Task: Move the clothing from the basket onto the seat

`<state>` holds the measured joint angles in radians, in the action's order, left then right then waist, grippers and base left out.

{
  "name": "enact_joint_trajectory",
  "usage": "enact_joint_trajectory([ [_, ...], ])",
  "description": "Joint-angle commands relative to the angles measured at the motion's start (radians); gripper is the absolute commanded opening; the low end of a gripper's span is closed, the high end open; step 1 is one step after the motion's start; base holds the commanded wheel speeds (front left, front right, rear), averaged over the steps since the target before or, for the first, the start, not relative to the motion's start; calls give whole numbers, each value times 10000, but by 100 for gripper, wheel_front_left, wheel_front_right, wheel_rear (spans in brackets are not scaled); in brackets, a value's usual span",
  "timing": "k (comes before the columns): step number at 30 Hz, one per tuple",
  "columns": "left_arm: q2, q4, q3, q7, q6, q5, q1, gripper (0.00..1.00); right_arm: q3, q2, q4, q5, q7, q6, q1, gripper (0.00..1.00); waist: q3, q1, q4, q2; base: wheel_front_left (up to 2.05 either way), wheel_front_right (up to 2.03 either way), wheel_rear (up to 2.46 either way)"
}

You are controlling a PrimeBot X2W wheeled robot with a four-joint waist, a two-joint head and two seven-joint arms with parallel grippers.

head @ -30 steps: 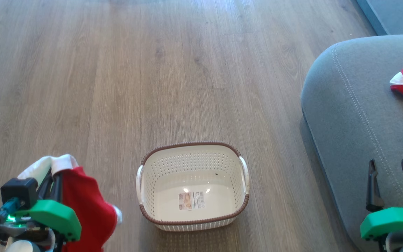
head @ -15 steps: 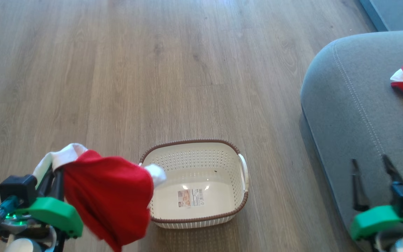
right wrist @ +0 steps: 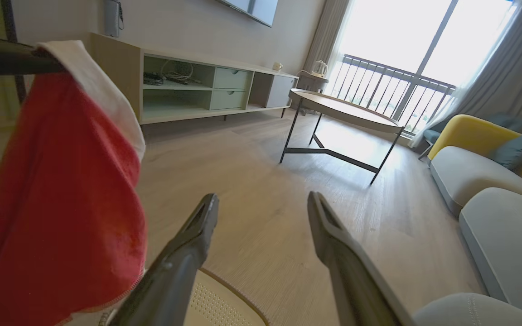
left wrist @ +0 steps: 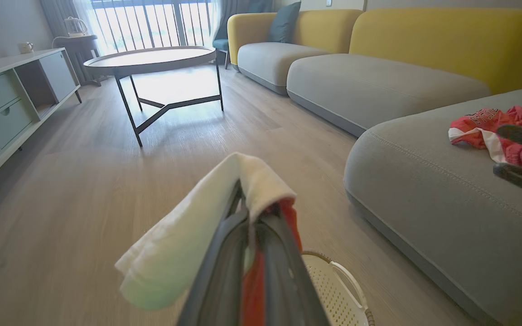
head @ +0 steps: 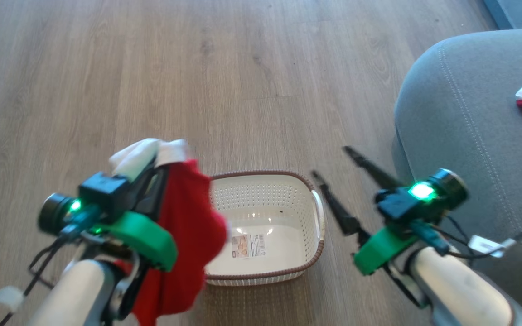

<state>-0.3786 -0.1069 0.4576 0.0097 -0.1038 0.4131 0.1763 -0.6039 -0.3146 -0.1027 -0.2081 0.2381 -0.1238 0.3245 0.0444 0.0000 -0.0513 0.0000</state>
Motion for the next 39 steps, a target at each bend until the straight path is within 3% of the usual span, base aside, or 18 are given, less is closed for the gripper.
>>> enact_joint_trajectory([
  [1, -102, -344, -264, 62, 121, -161, 777, 0, -425, -134, 146, -154, -2, -69, 483, 100, 13, 0, 46, 0, 0, 0, 0],
  [11, 637, -321, 833, 361, 671, -350, 1761, 0, -2186, 219, -794, -778, 122, -69, 1981, 100, 6, 0, 137, 0, 0, 0, 0],
  [23, 1676, -412, 2284, 637, 1219, -374, 2204, 0, -2660, 964, -1863, -1330, 232, -69, 2515, 100, -143, 0, 126, 0, 0, 0, 0],
  [24, 1705, -410, 2347, 661, 1234, -375, 2207, 0, -2660, 1007, -1875, -1401, 233, -69, 2516, 71, -154, 0, 133, 0, 0, 0, 0],
  [25, 1713, -391, 2397, 678, 1244, -389, 2211, 0, -2666, 1045, -1883, -1527, 233, -69, 2493, 0, -168, 0, 141, 0, 0, 0, 0],
  [31, 1612, -240, 2422, 662, 1205, -382, 2138, 0, -2711, 940, -1794, -1843, 235, -69, 2463, 0, -209, 0, 127, 0, 0, 0, 0],
  [33, 1581, -212, 2384, 636, 1168, -352, 2102, 26, -2660, 872, -1736, -1885, 235, -69, 2442, 0, -185, 0, 115, 0, 0, 0, 0],
  [35, 1537, -188, 2361, 616, 1146, -339, 2077, 34, -2608, 794, -1677, -1915, 236, -69, 2402, 0, -159, 0, 91, 0, 0, 0, 0],
  [36, 1514, -174, 2349, 610, 1131, -333, 2062, 44, -2584, 755, -1646, -1928, 236, -69, 2380, 0, -143, 0, 70, 0, 0, 0, 0],
  [37, 1486, -161, 2338, 601, 1115, -341, 2054, 62, -2553, 714, -1617, -1937, 236, -69, 2362, 0, -121, 0, 45, 0, 0, 0, 0],
  [38, 1460, -150, 2326, 583, 1097, -355, 2049, 89, -2496, 677, -1591, -1943, 236, -69, 2343, 0, -95, 0, 11, 0, 0, 0, 0],
  [39, 1434, -139, 2315, 562, 1077, -370, 2043, 100, -2419, 648, -1558, -1944, 236, -69, 2323, 0, -63, 0, -32, 0, 0, 0, 0],
])
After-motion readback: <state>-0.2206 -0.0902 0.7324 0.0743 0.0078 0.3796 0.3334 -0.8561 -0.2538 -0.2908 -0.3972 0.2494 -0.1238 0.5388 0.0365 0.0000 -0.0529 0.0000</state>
